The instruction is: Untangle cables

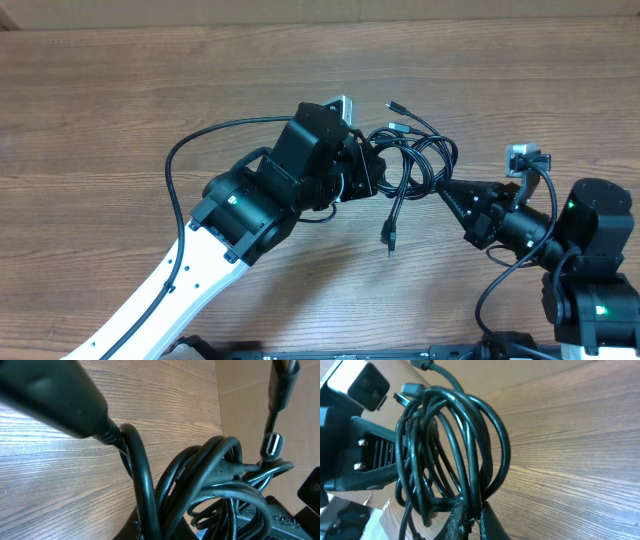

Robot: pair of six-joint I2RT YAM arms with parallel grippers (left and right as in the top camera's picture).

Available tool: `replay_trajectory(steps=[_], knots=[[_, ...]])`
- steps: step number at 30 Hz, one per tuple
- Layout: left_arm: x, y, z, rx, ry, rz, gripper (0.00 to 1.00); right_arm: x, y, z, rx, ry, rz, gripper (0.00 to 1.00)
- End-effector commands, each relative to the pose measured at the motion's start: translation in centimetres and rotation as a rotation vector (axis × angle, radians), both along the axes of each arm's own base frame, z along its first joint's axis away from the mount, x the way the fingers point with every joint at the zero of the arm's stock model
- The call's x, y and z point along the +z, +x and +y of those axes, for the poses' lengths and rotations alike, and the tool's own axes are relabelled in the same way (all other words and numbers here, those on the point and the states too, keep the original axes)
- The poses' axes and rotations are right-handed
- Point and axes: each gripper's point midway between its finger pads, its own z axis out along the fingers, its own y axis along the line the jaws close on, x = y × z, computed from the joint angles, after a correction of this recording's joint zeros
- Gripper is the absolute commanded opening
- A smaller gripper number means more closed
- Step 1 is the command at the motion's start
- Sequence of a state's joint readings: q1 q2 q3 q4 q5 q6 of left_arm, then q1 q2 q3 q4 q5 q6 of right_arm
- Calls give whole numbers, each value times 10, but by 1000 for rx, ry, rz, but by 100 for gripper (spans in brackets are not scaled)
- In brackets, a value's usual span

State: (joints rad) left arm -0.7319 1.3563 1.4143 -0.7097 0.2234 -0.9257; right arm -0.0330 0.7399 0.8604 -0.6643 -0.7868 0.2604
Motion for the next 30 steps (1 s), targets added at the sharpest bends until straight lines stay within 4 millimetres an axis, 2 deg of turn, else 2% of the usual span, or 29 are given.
replay_trajectory(steps=[1,5,14,20,27,28,29,30], knots=[[8,4,0,33,-13,-19,4,15,-7,7,71,-15,-81,4],[8,12,5,136,-45,26,4,22,-21,20,211,-29,-177,4],[20,18,0,175,-125,34,4,26,-43,33,379,-44,-295,4],[26,20,-2,176,-145,16,4,25,-41,31,368,-53,-293,4],[22,21,1,112,-59,-72,4,9,-14,10,147,-102,-159,4],[22,21,1,84,-34,-107,4,6,-9,5,98,-105,-130,19],[22,21,1,67,-19,-128,4,4,-6,1,68,-105,-111,25],[22,20,1,31,13,-170,4,1,0,-6,-2,-97,-66,42]])
